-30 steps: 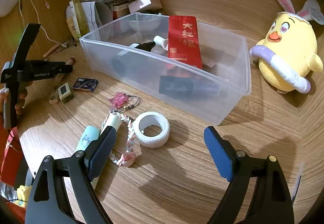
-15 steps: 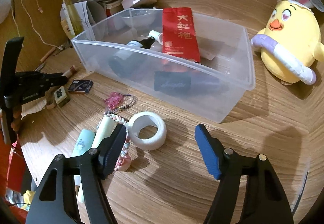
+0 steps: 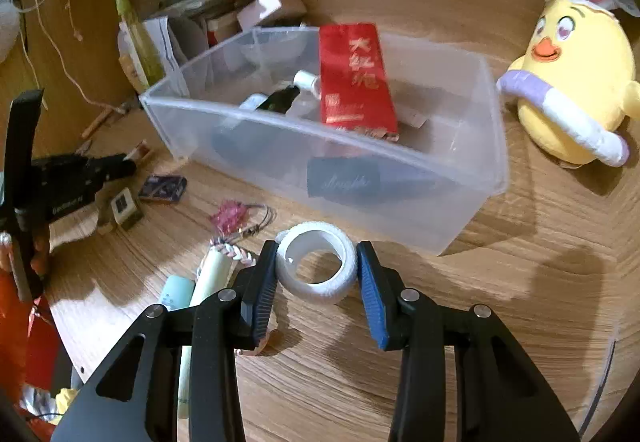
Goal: Organize objects
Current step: 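Carry the tape roll and red-capped lip balm with both tools over the clear box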
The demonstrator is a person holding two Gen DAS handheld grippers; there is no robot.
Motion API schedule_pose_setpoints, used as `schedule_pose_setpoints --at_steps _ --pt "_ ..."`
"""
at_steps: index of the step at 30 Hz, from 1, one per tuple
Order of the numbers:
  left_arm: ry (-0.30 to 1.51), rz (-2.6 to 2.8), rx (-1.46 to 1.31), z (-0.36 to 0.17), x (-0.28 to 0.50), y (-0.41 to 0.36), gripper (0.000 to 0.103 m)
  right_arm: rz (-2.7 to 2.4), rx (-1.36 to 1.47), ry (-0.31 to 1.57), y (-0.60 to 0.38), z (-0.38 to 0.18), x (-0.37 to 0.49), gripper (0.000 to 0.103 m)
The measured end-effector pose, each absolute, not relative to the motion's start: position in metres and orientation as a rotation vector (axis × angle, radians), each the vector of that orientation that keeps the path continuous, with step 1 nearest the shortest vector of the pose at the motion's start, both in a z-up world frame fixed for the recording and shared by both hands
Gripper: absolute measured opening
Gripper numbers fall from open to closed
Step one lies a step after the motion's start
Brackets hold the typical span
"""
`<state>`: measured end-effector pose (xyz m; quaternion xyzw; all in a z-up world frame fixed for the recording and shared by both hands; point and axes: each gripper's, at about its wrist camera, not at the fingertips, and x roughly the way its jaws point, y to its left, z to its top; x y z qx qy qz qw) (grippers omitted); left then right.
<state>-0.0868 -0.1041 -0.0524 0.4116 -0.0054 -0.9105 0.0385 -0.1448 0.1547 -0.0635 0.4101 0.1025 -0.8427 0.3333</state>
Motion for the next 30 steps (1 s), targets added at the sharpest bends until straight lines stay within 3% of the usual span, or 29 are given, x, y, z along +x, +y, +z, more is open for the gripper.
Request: schedule_pose_setpoints --at_steps 14,30 --pt "0.011 -2.924 1.013 0.011 -0.058 -0.079 0.014 -2.259 0.922 0.224 0.164 -0.021 -0.137 0.036" --pt "0.028 -3.024 0.844 0.048 -0.086 -0.048 0.014 -2.339 0.733 0.218 0.152 0.036 -0.159 0.036"
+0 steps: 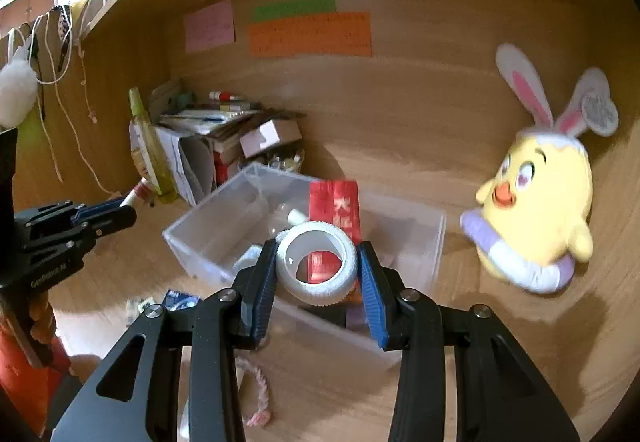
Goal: Organize objects
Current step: 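Carry the tape roll and red-capped lip balm with both tools over the clear box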
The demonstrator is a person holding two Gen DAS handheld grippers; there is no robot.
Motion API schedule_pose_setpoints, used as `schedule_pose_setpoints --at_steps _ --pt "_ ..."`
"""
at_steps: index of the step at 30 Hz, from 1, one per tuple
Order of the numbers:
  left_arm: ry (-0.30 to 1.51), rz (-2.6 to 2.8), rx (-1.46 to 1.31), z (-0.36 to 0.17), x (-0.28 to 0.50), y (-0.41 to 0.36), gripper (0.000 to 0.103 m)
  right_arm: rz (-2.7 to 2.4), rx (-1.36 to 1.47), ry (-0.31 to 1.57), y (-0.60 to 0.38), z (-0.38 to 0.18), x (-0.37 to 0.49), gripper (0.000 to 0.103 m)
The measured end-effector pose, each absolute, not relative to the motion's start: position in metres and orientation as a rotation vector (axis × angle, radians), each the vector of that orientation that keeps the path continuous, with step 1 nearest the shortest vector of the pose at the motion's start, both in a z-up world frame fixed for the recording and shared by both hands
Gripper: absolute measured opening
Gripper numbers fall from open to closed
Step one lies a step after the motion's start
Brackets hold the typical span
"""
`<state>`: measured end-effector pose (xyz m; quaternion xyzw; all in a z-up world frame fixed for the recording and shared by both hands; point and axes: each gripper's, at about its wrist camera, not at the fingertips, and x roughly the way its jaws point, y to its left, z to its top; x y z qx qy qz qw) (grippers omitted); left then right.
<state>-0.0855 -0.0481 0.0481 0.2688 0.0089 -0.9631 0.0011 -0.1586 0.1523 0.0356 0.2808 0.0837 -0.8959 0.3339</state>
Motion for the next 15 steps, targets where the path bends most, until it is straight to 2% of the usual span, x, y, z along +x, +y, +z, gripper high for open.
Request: schedule_pose_setpoints --at_steps 7,15 --pt "0.050 -3.027 0.837 0.053 -0.103 -0.044 0.014 -2.360 0.710 0.263 0.140 0.042 -0.174 0.036" --pt "0.126 -3.029 0.902 0.045 -0.134 -0.042 0.014 -2.344 0.812 0.227 0.137 0.017 -0.199 0.036"
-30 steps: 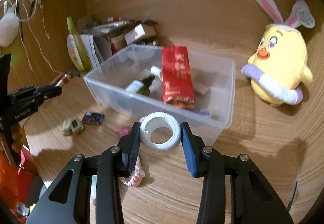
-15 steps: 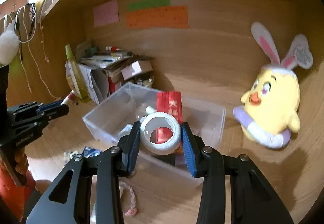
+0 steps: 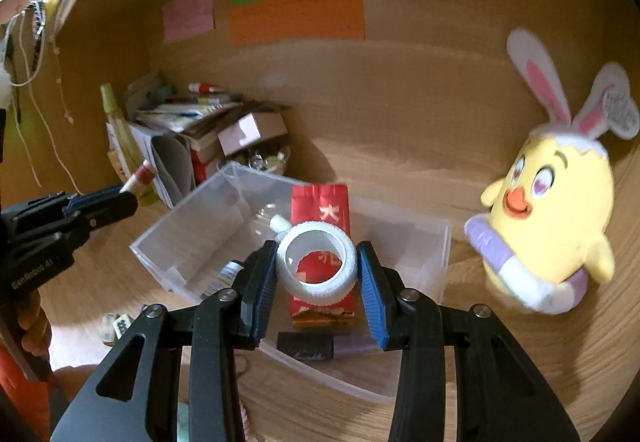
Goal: Organize objects
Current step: 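Carry the tape roll and red-capped lip balm with both tools over the clear box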
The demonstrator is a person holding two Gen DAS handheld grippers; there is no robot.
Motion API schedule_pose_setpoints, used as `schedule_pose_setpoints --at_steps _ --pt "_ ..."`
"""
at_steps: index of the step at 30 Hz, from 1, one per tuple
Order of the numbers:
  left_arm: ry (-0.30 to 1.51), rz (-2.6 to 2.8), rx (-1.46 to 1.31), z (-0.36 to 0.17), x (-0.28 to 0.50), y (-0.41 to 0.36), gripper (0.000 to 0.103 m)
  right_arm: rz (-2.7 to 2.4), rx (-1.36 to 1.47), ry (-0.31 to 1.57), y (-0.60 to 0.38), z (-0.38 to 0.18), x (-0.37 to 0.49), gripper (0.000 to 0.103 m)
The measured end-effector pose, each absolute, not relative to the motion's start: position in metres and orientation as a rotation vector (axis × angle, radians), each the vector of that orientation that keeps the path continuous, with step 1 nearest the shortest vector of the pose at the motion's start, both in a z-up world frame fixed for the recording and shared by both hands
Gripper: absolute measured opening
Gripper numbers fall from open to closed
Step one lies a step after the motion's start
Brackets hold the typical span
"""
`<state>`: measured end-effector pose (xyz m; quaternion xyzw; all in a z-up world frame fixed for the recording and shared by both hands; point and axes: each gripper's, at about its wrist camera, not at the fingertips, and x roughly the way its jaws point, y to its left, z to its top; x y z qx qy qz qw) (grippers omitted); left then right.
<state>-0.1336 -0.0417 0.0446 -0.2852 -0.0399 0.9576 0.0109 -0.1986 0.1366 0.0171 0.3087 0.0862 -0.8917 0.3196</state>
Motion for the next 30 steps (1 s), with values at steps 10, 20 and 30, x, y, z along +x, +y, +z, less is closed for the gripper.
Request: schedule_pose_setpoints --at_steps 10,20,30 --pt "-0.180 2.941 -1.033 0.016 -0.168 -0.047 0.014 -2.344 0.900 0.266 0.137 -0.006 -0.214 0.036" --pt "-0.199 2.924 -1.113 -0.004 -0.184 -0.050 0.014 -2.353 0.949 0.340 0.129 -0.022 -0.221 0.036" --pt "-0.149 2.922 -1.129 -0.008 -0.187 -0.045 0.014 -2.357 0.971 0.391 0.122 -0.032 -0.222 0.036"
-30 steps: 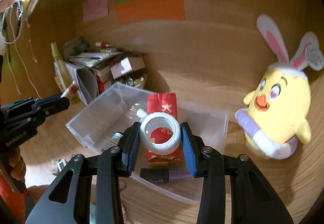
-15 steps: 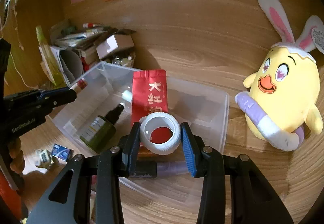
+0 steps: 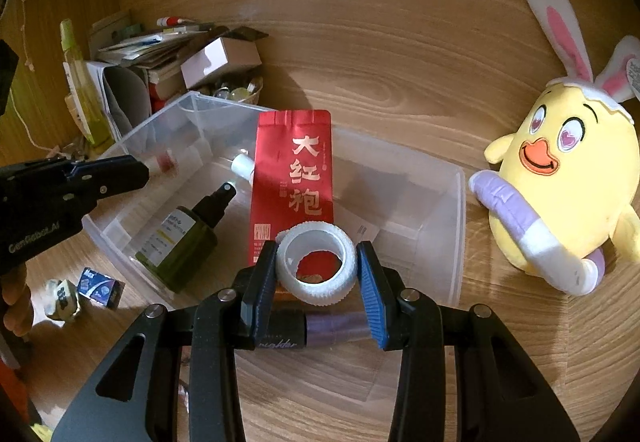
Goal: Organize objects
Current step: 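Carry the tape roll and red-capped lip balm with both tools over the clear box, then open both tools to drop the tape roll and lip balm into the box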
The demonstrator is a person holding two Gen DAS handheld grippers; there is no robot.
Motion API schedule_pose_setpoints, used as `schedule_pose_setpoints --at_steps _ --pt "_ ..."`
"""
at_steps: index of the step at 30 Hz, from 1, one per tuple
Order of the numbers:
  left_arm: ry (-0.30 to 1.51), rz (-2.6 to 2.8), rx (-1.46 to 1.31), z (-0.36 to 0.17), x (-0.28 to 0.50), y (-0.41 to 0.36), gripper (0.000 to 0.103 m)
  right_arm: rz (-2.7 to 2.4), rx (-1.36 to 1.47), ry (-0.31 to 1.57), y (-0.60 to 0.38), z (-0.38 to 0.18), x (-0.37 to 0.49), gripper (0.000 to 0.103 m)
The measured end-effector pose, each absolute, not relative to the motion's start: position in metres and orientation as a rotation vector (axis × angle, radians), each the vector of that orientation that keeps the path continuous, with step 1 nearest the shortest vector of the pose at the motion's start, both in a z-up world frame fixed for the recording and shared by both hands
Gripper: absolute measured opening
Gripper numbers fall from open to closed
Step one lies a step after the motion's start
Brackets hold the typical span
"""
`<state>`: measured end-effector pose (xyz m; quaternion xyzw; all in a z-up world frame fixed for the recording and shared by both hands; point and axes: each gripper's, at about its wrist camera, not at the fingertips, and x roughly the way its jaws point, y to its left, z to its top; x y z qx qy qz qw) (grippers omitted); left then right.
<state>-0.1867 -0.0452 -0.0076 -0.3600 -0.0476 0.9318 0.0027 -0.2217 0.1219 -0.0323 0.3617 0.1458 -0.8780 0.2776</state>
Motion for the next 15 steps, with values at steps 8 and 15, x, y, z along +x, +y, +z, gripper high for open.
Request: schedule_pose_setpoints --at_steps 8,15 --pt "-0.158 2.911 -1.117 -0.003 -0.184 -0.045 0.014 -2.377 0.968 0.410 0.121 -0.034 -0.221 0.038" --pt "-0.134 2.905 -1.079 0.008 -0.169 -0.039 0.016 -2.402 0.941 0.411 0.124 -0.028 -0.218 0.059"
